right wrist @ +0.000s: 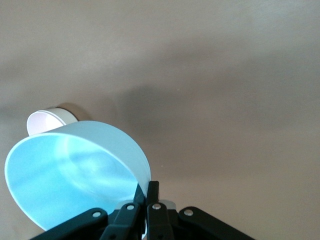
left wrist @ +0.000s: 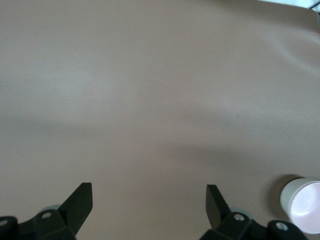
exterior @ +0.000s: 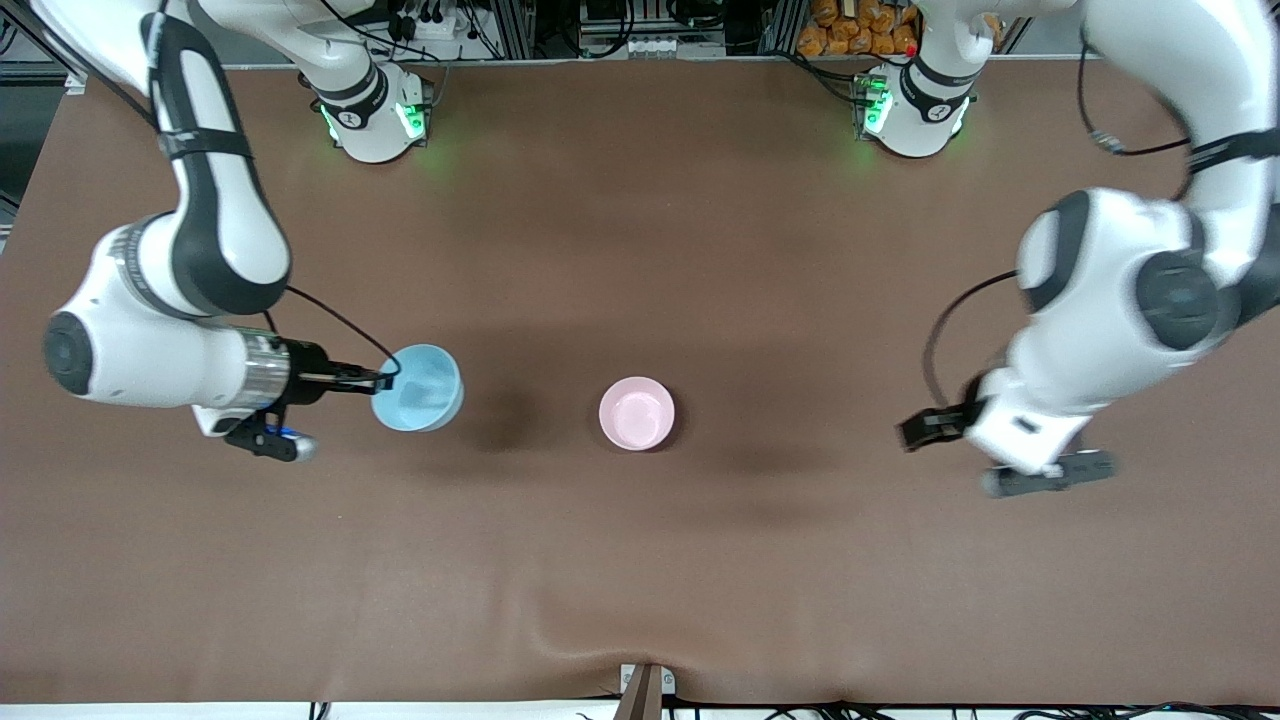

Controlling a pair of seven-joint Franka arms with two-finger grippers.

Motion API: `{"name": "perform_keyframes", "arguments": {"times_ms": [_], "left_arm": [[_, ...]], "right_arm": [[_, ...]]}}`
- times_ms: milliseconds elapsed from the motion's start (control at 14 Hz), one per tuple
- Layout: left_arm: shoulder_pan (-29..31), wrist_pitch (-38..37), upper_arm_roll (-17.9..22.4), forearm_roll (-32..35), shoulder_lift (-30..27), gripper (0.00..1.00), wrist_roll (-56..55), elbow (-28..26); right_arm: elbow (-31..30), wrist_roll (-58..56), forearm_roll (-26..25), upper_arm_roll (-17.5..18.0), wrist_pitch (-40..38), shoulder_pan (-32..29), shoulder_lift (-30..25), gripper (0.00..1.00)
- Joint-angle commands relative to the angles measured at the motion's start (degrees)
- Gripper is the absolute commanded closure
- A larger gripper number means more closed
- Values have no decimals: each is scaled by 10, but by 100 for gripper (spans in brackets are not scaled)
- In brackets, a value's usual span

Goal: Stack pink and blue bowls on white bowl
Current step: 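Carry the blue bowl with the right gripper and lower it onto the pink bowl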

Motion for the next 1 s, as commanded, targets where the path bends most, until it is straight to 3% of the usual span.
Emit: {"name": "perform_keyframes", "arguments": {"times_ms": [0, 143, 571, 929], "left_arm": [[1, -58, 20, -15, -59, 0, 55, -10], [-24, -119, 72, -17, -104, 0, 92, -10], [-13, -259, 87, -15, -226, 0, 160, -12], [-4, -288, 99, -13, -258, 0, 205, -15]], "right_arm": [[3, 41, 48, -6, 33, 51, 22, 100], [3, 82, 79, -6, 69, 94, 38, 100], [4, 230, 123, -6, 162, 197, 80, 100], [12, 325, 114, -7, 257, 259, 126, 100]]}}
